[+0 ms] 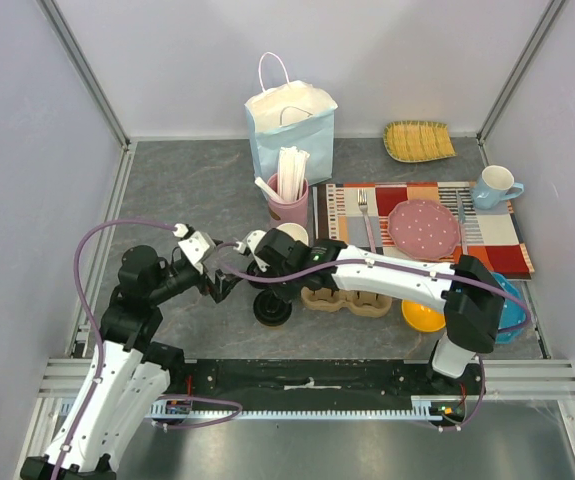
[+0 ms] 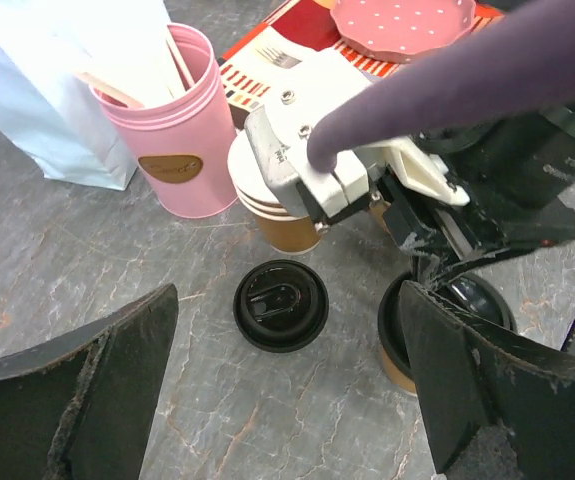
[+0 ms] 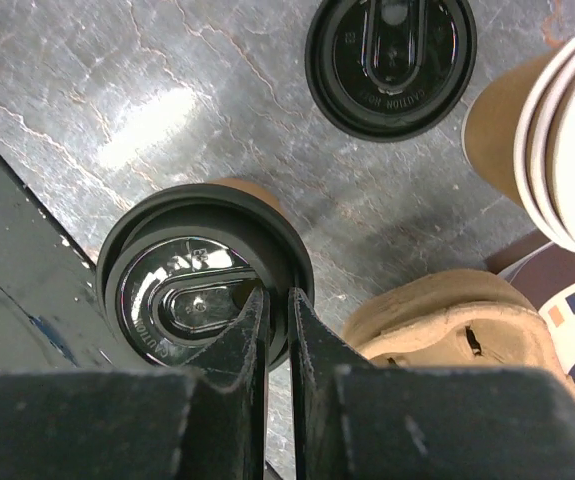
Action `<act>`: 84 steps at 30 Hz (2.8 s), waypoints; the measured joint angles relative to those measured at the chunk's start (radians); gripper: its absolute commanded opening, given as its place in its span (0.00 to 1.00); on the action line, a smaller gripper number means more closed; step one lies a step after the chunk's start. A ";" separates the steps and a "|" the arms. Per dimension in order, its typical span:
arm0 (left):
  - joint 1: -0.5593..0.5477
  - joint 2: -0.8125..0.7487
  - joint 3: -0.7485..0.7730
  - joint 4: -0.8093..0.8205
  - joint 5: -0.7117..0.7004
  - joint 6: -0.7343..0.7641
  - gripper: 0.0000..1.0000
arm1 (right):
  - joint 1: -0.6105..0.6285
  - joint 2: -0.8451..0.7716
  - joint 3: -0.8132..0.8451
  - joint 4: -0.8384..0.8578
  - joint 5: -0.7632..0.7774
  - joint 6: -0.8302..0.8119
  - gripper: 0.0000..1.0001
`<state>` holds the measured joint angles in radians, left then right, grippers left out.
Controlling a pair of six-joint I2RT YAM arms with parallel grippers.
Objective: Pack the takeout coffee
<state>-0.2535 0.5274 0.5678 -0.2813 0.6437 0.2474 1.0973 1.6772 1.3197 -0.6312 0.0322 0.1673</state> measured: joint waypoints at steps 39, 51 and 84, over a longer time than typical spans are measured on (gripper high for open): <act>0.001 0.005 -0.034 0.047 -0.013 -0.056 0.89 | 0.038 -0.030 0.050 -0.010 -0.011 0.037 0.51; 0.002 0.003 -0.044 0.076 -0.012 -0.063 0.89 | 0.035 0.010 0.092 -0.026 -0.024 0.044 0.66; -0.060 1.040 1.052 -0.080 -0.122 0.142 0.79 | -0.593 -0.326 0.101 -0.058 -0.125 -0.087 0.85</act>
<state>-0.3130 1.5677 1.6199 -0.3611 0.5217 0.3897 0.5045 1.3514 1.4204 -0.6891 -0.0925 0.0803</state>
